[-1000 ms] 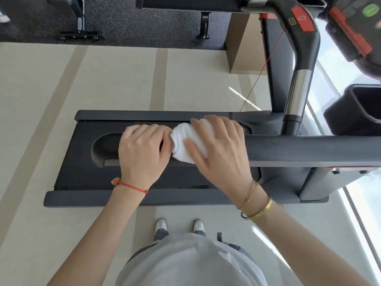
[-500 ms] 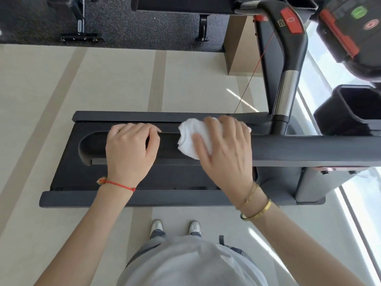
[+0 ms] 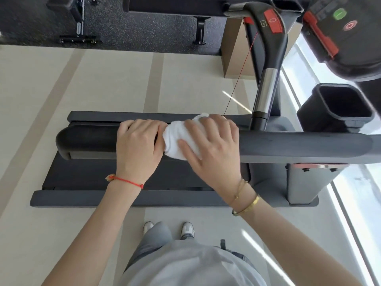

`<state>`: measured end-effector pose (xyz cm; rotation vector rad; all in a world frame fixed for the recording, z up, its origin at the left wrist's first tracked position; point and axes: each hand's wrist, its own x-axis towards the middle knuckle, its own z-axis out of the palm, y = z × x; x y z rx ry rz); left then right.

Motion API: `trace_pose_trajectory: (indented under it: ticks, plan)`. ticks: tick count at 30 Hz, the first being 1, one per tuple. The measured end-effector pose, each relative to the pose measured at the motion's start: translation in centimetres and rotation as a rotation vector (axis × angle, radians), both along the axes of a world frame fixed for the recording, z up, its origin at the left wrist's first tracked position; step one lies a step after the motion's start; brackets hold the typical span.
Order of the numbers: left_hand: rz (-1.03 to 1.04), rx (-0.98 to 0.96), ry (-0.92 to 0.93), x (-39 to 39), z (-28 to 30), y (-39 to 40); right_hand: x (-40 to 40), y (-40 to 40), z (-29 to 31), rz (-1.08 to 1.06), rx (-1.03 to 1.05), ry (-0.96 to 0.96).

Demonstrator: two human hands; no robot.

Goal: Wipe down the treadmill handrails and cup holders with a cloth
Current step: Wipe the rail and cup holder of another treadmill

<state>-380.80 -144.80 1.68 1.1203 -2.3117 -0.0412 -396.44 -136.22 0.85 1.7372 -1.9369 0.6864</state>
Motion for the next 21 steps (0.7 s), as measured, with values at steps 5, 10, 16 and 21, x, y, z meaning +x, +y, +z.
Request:
trace_pose_trajectory:
  ticks: [5,10,16,21]
  plan:
    - [-0.064,0.055,-0.008,0.5,0.3,-0.2,-4.1,2.6,0.1,-0.051,0.002,0.048]
    - [-0.140,0.118,-0.006,1.4,0.7,-0.6,-2.3,1.7,-0.9,-0.113,-0.006,0.049]
    - [-0.059,0.120,-0.019,3.0,0.7,-1.4,2.6,-0.9,-2.2,0.010,-0.054,0.140]
    - [-0.047,0.079,0.017,3.1,0.5,-1.4,-2.8,2.8,-1.2,-0.109,-0.008,0.110]
